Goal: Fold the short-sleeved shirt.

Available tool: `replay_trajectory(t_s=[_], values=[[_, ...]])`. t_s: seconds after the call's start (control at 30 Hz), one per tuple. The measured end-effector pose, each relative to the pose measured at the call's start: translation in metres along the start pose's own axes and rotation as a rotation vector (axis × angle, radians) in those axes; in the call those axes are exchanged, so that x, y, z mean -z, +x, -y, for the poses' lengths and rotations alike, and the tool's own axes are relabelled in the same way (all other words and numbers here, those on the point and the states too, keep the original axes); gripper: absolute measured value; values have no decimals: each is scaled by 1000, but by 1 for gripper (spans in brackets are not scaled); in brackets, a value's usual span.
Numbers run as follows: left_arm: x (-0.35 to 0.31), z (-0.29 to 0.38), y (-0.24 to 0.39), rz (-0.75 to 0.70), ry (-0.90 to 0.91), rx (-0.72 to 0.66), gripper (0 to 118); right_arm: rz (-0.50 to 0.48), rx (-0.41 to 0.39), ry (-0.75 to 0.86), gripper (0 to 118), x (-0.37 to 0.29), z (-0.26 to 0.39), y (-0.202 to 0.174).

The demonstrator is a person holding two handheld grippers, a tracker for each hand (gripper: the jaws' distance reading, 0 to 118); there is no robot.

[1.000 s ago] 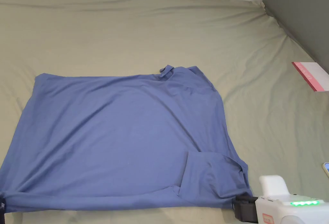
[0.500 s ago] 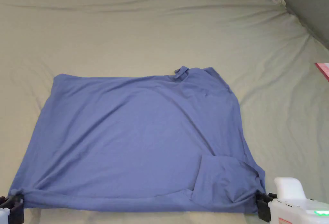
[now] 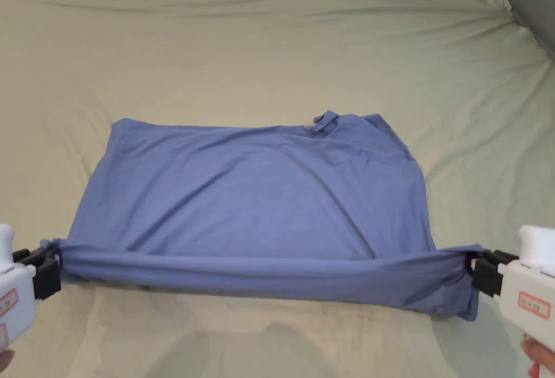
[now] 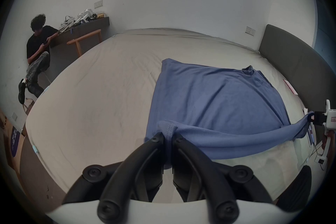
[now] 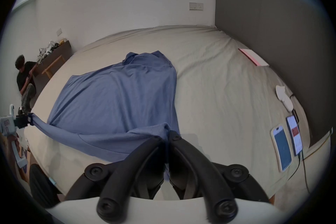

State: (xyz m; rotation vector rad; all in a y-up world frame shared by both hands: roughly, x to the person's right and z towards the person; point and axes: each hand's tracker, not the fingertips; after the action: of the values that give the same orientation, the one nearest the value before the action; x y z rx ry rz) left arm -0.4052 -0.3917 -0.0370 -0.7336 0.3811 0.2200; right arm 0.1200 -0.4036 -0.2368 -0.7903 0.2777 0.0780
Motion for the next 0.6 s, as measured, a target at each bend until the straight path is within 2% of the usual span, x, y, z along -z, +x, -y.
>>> replay_trajectory(t_s=[0.27, 0.33, 0.6], values=[[74, -32, 4, -29, -89, 28, 7, 59, -73, -106, 6, 76, -31, -20], [97, -35, 4, -37, -129, 42, 7, 70, -69, -125, 6, 115, -30, -6], [147, -45, 12, -65, -185, 100, 7, 108, -109, -157, 6, 153, -45, -14]])
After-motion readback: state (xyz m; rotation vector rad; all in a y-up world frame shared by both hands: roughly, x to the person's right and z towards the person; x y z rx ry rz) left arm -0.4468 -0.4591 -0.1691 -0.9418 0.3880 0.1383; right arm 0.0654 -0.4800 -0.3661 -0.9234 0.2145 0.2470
